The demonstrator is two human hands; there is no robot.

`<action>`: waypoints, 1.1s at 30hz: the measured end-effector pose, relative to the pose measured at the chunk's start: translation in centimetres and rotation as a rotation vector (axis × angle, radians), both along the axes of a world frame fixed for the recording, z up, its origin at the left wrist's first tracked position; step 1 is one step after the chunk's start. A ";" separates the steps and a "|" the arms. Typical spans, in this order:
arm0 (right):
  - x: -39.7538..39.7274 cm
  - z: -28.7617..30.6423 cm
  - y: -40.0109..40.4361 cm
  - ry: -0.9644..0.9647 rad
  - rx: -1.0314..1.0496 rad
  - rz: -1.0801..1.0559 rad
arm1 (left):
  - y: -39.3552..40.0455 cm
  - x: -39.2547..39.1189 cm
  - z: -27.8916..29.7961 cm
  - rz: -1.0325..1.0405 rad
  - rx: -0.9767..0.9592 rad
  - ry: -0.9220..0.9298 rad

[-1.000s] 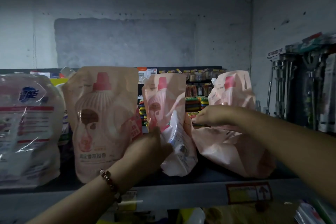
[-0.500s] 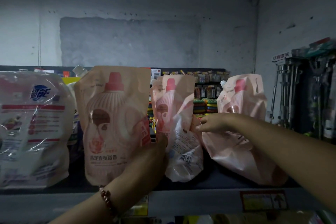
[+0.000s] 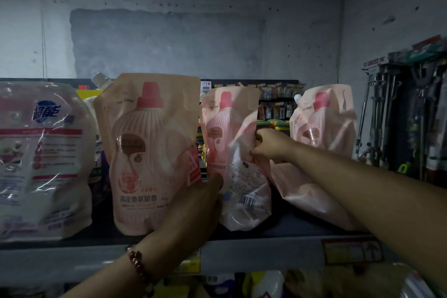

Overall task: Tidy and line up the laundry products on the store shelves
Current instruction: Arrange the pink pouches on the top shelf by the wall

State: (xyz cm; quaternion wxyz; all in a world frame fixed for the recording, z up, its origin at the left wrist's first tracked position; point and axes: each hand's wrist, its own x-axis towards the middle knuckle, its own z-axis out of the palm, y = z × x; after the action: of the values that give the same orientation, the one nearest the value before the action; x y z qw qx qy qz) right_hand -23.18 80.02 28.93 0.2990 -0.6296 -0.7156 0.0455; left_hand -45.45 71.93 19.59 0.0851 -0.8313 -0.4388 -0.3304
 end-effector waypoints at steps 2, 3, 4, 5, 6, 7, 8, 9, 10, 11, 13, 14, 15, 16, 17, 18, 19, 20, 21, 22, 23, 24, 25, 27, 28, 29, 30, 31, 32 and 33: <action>-0.3 -0.1 0.1 0.123 0.001 0.030 | -0.1 -0.3 -0.5 -0.009 0.091 0.073; -0.4 -0.2 0.2 0.171 0.005 0.044 | -0.3 -0.5 -0.6 -0.024 0.133 0.131; -0.4 -0.3 0.2 0.215 -0.004 0.060 | -0.3 -0.6 -0.7 -0.052 0.171 0.197; -0.4 -0.3 0.3 0.261 -0.022 0.082 | -0.4 -0.7 -0.6 -0.089 0.207 0.250; -0.5 -0.3 0.3 0.313 -0.046 0.112 | -0.3 -0.8 -0.6 -0.120 0.237 0.281; -0.7 -0.3 0.1 0.367 -0.075 0.147 | -0.3 -0.8 -0.5 -0.141 0.261 0.306; -0.8 -0.1 -0.1 0.416 -0.103 0.175 | -0.2 -0.9 -0.3 -0.158 0.276 0.323; -0.8 0.1 -0.3 0.448 -0.117 0.189 | -0.1 -0.9 -0.2 -0.171 0.277 0.333; -0.8 0.2 -0.6 0.449 -0.115 0.187 | -0.2 -1.0 -0.1 -0.181 0.273 0.332; -0.6 0.3 -0.6 0.432 -0.097 0.174 | -0.3 -1.0 -0.1 -0.180 0.272 0.324; -0.2 0.2 -0.7 0.363 -0.011 0.108 | -0.4 -1.2 -0.2 -0.170 0.270 0.277; 0.0 0.1 -0.6 0.313 0.047 0.069 | -0.5 -1.3 -0.2 -0.165 0.269 0.244; 0.2 0.0 -0.5 0.262 0.097 0.039 | -0.5 -1.3 -0.1 -0.165 0.274 0.210; 0.3 0.0 -0.5 0.216 0.137 0.018 | -0.7 -1.2 -0.1 -0.171 0.275 0.181; 0.3 0.1 -0.4 0.182 0.169 0.006 | -0.9 -1.2 0.0 -0.178 0.270 0.153; 0.2 0.3 -0.5 0.164 0.196 -0.002 | -1.1 -1.2 0.1 -0.180 0.255 0.121; 0.1 0.6 -0.6 0.167 0.217 -0.007 | -1.2 -1.2 0.2 -0.171 0.233 0.087; 0.0 1.0 -0.6 0.180 0.235 -0.003 | -1.5 -1.2 0.3 -0.162 0.203 0.051; -0.1 1.5 -0.7 0.196 0.252 0.003 | -1.7 -1.1 0.3 -0.151 0.177 0.020; -0.3 2.0 -0.7 0.203 0.268 0.011 | -2.0 -0.9 0.5 -0.138 0.159 -0.008; -0.4 2.5 -0.7 0.202 0.279 0.015 | -2.3 -0.7 0.7 -0.115 0.141 -0.028; -0.4 2.9 -0.7 0.191 0.285 0.016 | -2.5 -0.5 0.8 -0.080 0.112 -0.042; -0.5 3.3 -0.7 0.176 0.289 0.014 | -2.6 -0.3 1.0 -0.038 0.067 -0.047; -0.7 3.9 -1.0 0.127 0.304 0.000 | -2.5 0.0 1.0 0.011 0.006 -0.038; -0.8 4.2 -1.2 0.099 0.319 -0.010 | -2.5 0.0 1.0 0.019 0.002 -0.043; -0.8 4.6 -1.4 0.079 0.336 -0.016 | -2.6 0.0 1.0 0.023 0.007 -0.051; -0.9 5.0 -1.8 0.065 0.352 -0.011 | -2.8 -0.2 1.1 0.026 0.017 -0.063; -1.0 5.4 -2.2 0.056 0.363 0.001 | -3.0 -0.4 1.3 0.028 0.017 -0.076; -1.1 5.8 -2.7 0.049 0.372 0.017 | -3.0 -0.6 1.4 0.024 0.005 -0.097; -1.2 6.3 -3.3 0.040 0.386 0.031 | -3.1 -0.8 1.6 0.020 -0.028 -0.123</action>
State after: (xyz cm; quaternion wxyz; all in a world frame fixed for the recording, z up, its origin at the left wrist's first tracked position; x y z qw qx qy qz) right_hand -24.43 76.76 35.25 0.4276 -0.5485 -0.7145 -0.0756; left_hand -46.29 68.88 21.23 0.0498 -0.8059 -0.4563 -0.3740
